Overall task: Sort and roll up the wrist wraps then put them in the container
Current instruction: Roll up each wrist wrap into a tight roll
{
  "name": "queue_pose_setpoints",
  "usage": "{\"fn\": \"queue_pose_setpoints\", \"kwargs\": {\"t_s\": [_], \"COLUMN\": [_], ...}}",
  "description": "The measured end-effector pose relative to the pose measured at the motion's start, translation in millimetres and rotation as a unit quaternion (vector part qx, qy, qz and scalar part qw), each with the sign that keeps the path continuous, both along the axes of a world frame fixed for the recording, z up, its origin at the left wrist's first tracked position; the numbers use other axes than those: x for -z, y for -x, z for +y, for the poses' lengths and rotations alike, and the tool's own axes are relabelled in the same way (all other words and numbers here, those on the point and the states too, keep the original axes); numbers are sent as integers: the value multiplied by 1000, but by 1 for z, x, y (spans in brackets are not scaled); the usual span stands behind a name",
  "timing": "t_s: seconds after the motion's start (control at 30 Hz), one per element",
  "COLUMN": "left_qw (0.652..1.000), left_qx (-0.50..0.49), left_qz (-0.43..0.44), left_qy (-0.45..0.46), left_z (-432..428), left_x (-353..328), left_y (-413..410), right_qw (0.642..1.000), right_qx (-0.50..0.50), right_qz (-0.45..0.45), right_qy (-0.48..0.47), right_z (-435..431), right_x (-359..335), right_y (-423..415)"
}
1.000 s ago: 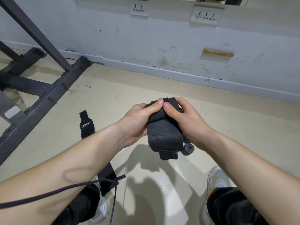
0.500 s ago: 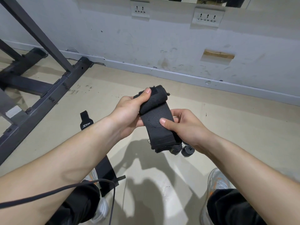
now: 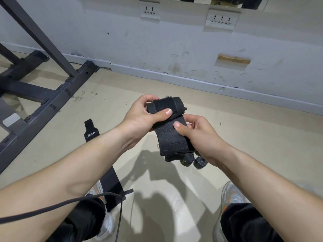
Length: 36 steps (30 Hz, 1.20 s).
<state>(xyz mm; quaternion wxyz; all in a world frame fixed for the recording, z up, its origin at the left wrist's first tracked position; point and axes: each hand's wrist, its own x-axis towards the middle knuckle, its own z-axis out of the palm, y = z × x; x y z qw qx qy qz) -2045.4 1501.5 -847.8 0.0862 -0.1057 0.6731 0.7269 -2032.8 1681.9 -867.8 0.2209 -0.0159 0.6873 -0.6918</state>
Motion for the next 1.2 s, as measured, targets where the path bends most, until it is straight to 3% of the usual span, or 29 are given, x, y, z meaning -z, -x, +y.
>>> {"fn": "queue_pose_setpoints", "kwargs": {"t_s": [0.23,0.4,0.53,0.7,0.8,0.97,1.2], "left_qw": [998,996,993,996,998,997,989], "left_qx": [-29,-74,-106,-78,-47,36,63], "left_qz": [-5,-2,12,46,44,51,104], "left_qy": [-58,-55,-59,-8,-23,-36,83], "left_z": [3,-9,-19,-18,-14,-4,4], "left_x": [-5,-13,-18,-16,-15,-15,-9], "left_y": [-2,10,18,13,8,-5,-12], "right_qw": [999,998,998,998,996,999,995], "right_qx": [-7,-3,9,-26,-50,-7,18], "right_qz": [-37,-60,-57,-64,-75,-33,-19], "right_qy": [28,3,35,12,14,34,92], "right_z": [-2,1,-1,-1,2,3,-6], "right_x": [-11,-8,-5,-5,-5,-9,-14], "right_y": [-4,-1,0,3,4,10,11]}}
